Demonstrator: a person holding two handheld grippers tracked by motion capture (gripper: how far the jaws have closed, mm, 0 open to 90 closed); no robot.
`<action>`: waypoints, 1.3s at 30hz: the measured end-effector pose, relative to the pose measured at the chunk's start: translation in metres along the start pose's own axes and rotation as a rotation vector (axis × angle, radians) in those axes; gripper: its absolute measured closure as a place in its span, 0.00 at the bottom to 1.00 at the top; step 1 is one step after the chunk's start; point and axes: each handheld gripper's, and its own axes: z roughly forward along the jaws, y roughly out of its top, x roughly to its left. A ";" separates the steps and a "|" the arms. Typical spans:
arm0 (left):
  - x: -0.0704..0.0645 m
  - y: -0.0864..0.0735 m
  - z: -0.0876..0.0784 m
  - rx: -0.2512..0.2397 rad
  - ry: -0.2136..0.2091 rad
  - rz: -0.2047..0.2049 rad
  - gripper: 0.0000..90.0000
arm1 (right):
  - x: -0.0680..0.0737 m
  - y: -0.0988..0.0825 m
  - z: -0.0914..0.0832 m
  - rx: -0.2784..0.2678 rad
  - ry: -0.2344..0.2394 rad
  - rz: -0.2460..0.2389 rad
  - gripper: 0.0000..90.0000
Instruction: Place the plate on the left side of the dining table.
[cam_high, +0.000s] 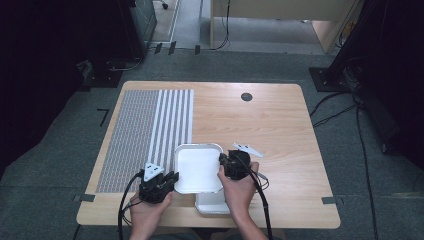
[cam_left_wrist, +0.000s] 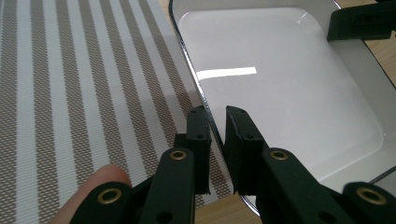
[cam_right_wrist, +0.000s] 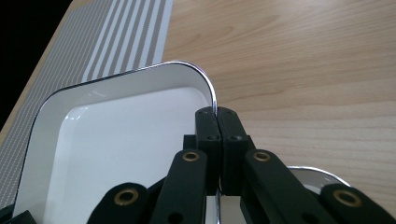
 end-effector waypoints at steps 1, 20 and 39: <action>0.003 0.001 -0.001 -0.001 0.005 0.000 0.90 | 0.003 0.001 0.002 0.001 0.003 -0.001 1.00; 0.052 0.016 -0.012 -0.025 0.071 -0.022 0.91 | 0.053 0.016 0.036 0.029 0.033 -0.015 1.00; 0.109 0.033 -0.004 -0.017 0.137 -0.070 0.94 | 0.094 0.026 0.085 0.067 0.052 0.003 1.00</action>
